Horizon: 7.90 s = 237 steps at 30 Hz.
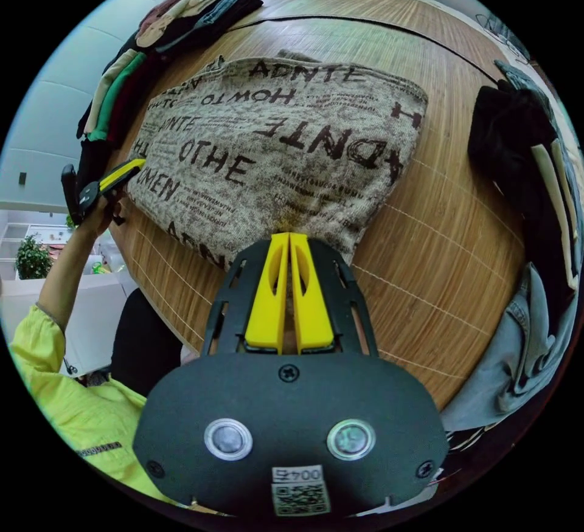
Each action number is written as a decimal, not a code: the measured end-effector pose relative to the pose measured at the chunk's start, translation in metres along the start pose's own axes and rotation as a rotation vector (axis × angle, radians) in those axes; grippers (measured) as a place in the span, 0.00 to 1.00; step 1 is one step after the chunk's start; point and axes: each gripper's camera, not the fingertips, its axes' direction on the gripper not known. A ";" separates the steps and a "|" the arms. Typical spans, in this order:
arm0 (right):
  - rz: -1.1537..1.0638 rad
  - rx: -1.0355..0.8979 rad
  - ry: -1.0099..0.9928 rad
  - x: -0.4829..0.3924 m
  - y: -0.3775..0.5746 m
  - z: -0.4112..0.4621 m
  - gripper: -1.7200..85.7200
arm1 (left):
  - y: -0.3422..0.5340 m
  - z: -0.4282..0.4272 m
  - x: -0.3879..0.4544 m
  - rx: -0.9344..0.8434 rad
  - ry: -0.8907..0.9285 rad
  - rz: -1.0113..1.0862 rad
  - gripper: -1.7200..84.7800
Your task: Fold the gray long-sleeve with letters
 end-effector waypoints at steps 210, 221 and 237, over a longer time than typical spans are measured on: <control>0.401 0.550 -0.245 0.112 0.421 -0.088 0.12 | 0.179 0.099 0.177 0.032 -0.076 0.239 0.02; 0.401 0.302 -0.348 0.198 0.368 -0.043 0.06 | 0.196 0.139 0.182 0.060 0.023 0.187 0.02; 0.536 0.429 -0.597 0.227 0.532 -0.031 0.17 | 0.220 0.147 0.219 0.154 0.143 0.108 0.03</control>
